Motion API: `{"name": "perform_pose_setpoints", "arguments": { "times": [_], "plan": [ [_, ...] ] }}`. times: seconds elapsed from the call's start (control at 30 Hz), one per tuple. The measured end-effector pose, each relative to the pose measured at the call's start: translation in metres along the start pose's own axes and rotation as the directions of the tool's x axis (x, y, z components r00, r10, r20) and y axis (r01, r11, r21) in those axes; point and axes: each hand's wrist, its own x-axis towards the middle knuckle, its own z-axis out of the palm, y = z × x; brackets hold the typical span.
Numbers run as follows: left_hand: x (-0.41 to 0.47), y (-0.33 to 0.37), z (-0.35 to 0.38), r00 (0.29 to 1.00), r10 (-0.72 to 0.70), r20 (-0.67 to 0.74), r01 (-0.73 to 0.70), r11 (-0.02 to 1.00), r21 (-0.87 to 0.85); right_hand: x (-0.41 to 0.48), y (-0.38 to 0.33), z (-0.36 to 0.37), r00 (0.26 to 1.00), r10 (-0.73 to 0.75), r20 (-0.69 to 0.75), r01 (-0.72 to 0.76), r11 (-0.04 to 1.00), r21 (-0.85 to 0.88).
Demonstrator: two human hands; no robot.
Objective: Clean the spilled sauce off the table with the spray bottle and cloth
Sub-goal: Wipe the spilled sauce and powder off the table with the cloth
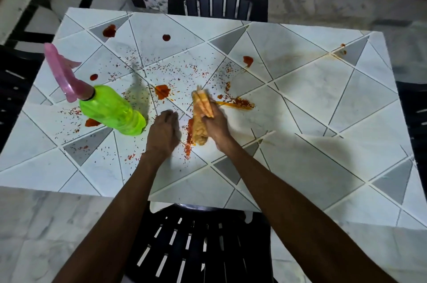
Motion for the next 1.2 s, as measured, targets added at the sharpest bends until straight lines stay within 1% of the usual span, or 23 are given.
{"name": "perform_pose_setpoints", "arguments": {
  "times": [0.07,0.17,0.27,0.3,0.4,0.47,0.53,0.63,0.7,0.77,0.8,0.87,0.9,0.97,1.07,1.13,1.2],
  "plan": [
    [0.002,-0.002,-0.002,0.999,0.012,0.037,-0.011,1.000,-0.009,0.002,-0.004,0.005,0.998,0.002,0.069,-0.004,0.999,0.032],
    [0.003,-0.003,-0.004,0.997,0.024,0.070,-0.023,1.000,-0.006,0.002,0.003,-0.012,0.998,-0.036,0.042,0.036,0.999,-0.003],
    [0.006,0.001,-0.009,0.998,0.033,0.045,-0.033,0.999,0.016,-0.013,0.003,-0.050,0.996,-0.041,-0.073,0.037,0.997,-0.064],
    [0.007,0.003,-0.011,0.999,0.038,0.027,-0.039,0.999,0.028,-0.022,0.002,-0.065,0.993,-0.040,-0.109,0.034,0.998,-0.054],
    [0.010,0.005,-0.014,0.999,0.034,-0.007,-0.033,0.998,0.048,-0.038,0.016,-0.115,0.973,-0.017,-0.228,0.031,0.998,0.061],
    [0.012,0.003,-0.012,1.000,0.015,-0.008,-0.014,0.999,0.050,-0.042,0.031,-0.147,0.944,-0.016,-0.330,0.039,0.997,0.064],
    [0.014,-0.001,-0.007,1.000,0.010,0.027,-0.012,0.998,0.058,-0.039,0.039,-0.171,0.903,-0.028,-0.429,0.039,0.999,0.015],
    [0.016,-0.004,-0.003,0.995,-0.012,0.102,0.003,0.996,0.084,-0.021,0.038,-0.188,0.873,0.005,-0.489,-0.008,1.000,-0.003],
    [0.015,-0.002,-0.004,0.995,-0.030,0.093,0.025,0.998,0.049,0.005,0.035,-0.182,0.879,0.067,-0.473,-0.067,0.998,0.017],
    [0.014,-0.001,-0.007,0.997,-0.013,0.078,0.011,0.999,0.030,0.035,0.032,-0.166,0.890,0.088,-0.447,-0.089,0.996,0.020],
    [0.014,0.000,-0.009,0.997,0.002,0.072,-0.004,1.000,0.027,0.049,0.027,-0.153,0.898,0.077,-0.433,-0.085,0.996,0.002],
    [0.014,-0.001,-0.011,0.997,0.022,0.069,-0.023,0.999,0.026,0.064,0.006,-0.115,0.928,0.033,-0.370,-0.070,0.994,-0.089],
    [0.014,0.000,-0.012,0.997,0.023,0.073,-0.024,0.999,0.021,0.066,-0.008,-0.095,0.943,-0.003,-0.332,-0.042,0.991,-0.129],
    [0.014,0.002,-0.014,0.997,0.023,0.070,-0.025,0.999,0.024,0.075,-0.025,-0.054,0.972,-0.044,-0.232,0.010,0.989,-0.146],
    [0.013,0.003,-0.016,0.998,0.021,0.063,-0.024,0.999,0.046,0.079,-0.028,-0.008,0.999,-0.037,-0.024,0.031,0.981,-0.193],
    [0.012,0.002,-0.018,0.998,0.019,0.067,-0.022,0.999,0.045,0.070,-0.030,0.009,0.993,-0.038,0.112,0.060,0.978,-0.198],
    [0.012,0.001,-0.019,0.997,0.012,0.072,-0.014,0.999,0.031,0.063,-0.033,0.011,0.977,-0.108,0.183,0.146,0.966,-0.211]
  ]
}}
